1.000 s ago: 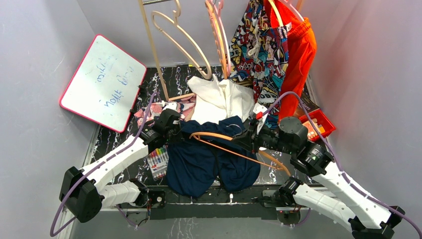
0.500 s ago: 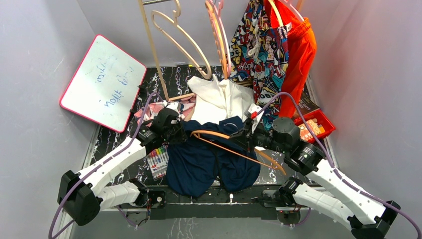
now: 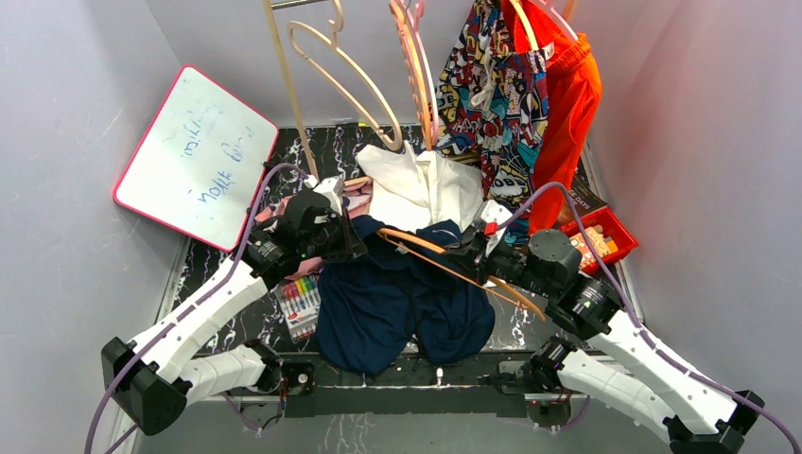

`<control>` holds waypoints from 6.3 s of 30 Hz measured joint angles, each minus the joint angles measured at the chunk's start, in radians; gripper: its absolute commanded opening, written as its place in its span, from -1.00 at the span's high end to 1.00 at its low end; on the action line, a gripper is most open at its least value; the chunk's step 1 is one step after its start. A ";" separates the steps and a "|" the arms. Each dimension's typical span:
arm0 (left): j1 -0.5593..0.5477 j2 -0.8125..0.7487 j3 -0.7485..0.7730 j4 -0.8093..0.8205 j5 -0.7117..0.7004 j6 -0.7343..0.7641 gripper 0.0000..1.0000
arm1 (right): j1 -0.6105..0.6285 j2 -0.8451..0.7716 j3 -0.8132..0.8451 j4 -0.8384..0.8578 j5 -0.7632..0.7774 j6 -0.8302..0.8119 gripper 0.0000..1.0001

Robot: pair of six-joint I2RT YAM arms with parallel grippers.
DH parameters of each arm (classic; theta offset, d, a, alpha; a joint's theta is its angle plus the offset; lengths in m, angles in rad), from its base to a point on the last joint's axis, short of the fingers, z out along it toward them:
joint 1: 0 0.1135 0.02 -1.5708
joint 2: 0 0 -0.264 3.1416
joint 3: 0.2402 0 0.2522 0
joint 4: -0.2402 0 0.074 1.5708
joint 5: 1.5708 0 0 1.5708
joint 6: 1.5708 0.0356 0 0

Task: Place the shorts on the hanger
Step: Hang the shorts on the hanger.

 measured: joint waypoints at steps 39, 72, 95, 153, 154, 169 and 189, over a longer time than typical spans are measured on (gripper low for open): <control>0.000 -0.005 0.070 -0.020 0.146 -0.074 1.00 | 0.029 0.234 -0.213 0.576 -0.077 0.195 1.00; -0.006 0.009 0.137 0.005 0.279 -0.072 0.15 | 0.051 0.253 -0.264 0.758 -0.066 0.313 1.00; -0.009 -0.102 0.299 -0.116 0.260 0.045 -0.76 | 0.051 0.256 -0.275 0.921 -0.039 0.420 1.00; -0.108 -0.025 0.336 -0.051 0.741 0.908 -0.50 | 0.051 -0.214 -0.158 0.327 -0.251 0.271 1.00; -0.111 -0.018 0.336 -0.056 0.741 0.910 -0.48 | 0.051 -0.211 -0.158 0.327 -0.254 0.271 1.00; -0.143 0.055 0.340 -0.093 0.755 0.937 0.08 | 0.051 -0.161 -0.125 0.323 -0.290 0.252 1.00; -0.151 0.050 0.340 -0.108 0.781 0.937 -0.12 | 0.051 -0.116 -0.087 0.295 -0.325 0.226 1.00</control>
